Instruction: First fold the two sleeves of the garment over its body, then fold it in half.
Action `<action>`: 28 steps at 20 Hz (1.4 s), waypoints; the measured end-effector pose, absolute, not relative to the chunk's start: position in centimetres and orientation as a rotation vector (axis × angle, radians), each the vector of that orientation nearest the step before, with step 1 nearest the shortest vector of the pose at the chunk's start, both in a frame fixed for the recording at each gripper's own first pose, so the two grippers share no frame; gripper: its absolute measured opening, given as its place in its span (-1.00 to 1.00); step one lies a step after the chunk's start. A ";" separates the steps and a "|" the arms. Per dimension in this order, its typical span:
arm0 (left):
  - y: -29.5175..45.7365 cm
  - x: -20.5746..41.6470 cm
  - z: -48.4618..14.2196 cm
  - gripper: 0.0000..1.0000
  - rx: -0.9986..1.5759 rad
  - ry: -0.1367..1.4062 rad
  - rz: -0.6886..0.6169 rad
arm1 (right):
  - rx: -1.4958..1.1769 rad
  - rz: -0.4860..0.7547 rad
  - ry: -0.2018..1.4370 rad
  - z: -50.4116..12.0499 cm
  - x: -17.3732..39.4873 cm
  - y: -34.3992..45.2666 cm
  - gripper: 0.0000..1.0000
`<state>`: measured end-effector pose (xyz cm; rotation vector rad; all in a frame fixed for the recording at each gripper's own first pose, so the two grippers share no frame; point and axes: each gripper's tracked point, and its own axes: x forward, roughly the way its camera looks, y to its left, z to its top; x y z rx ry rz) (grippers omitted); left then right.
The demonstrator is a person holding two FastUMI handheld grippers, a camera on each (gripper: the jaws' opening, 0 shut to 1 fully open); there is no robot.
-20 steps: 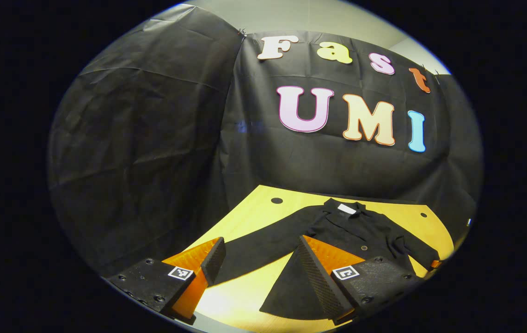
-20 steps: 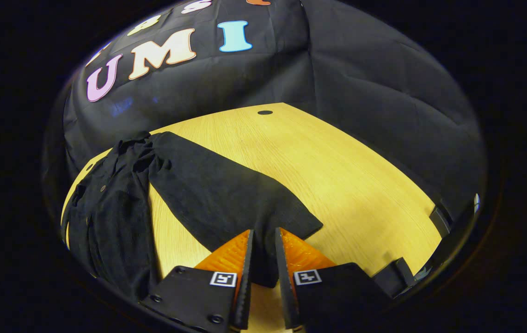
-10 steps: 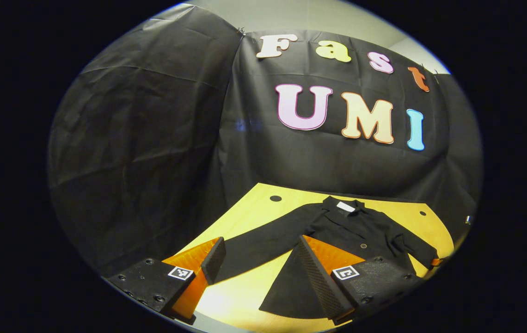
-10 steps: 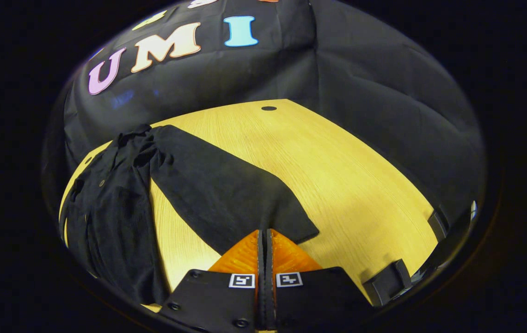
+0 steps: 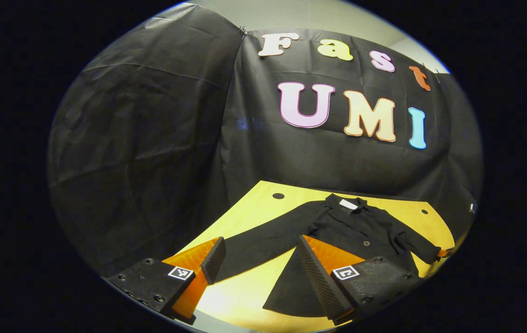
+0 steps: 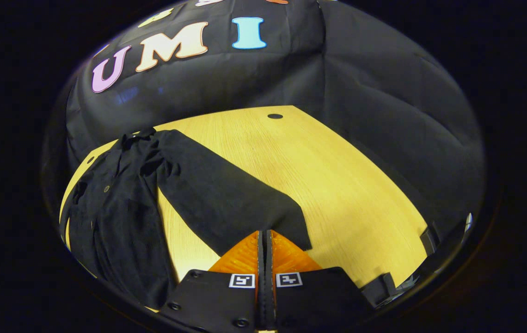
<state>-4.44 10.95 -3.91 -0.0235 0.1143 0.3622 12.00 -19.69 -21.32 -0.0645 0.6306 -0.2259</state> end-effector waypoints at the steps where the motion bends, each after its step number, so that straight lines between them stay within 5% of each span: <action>1: 11.1 -4.5 -3.9 0.87 -0.028 0.115 0.365 | -0.062 -0.222 0.616 -20.4 12.5 -19.4 -1.00; 28: 14.3 -7.1 -7.7 0.86 -0.053 0.188 0.462 | -0.229 0.173 0.337 -1.6 30.5 7.7 -0.96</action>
